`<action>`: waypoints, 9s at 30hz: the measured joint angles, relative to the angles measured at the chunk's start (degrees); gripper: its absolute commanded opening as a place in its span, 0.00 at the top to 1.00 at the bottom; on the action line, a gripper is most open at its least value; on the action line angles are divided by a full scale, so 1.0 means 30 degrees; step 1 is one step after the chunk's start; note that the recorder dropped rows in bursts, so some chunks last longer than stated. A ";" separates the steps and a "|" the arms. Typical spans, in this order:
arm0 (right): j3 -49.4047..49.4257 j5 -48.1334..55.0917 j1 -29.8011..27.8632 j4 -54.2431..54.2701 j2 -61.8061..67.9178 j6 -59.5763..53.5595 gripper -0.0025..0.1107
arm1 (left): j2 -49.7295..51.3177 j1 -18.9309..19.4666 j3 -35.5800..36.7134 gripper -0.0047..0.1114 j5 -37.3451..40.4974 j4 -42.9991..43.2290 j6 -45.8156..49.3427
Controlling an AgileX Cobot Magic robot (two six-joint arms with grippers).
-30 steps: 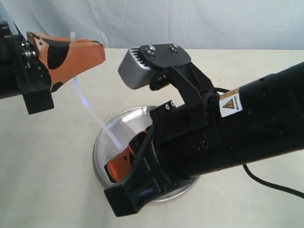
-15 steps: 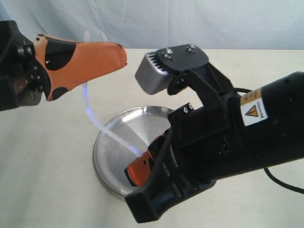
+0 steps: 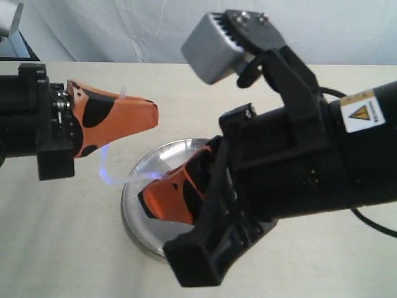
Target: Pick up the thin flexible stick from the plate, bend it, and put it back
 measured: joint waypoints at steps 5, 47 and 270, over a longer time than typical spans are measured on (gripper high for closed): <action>0.0000 0.0869 0.0000 -0.4885 -0.0088 0.4259 0.99 | 0.0040 0.0000 0.0000 0.96 -0.3750 -0.3220 0.0640; -0.0099 0.0024 -0.0040 0.3552 0.2387 -0.3835 0.99 | 0.0040 -0.0037 -0.1310 0.96 0.0808 -0.2331 0.3186; 1.6063 -0.3031 -1.7402 -2.1038 -1.9935 2.4051 0.98 | -1.9632 1.2892 1.1680 0.55 1.7520 -2.7987 2.0649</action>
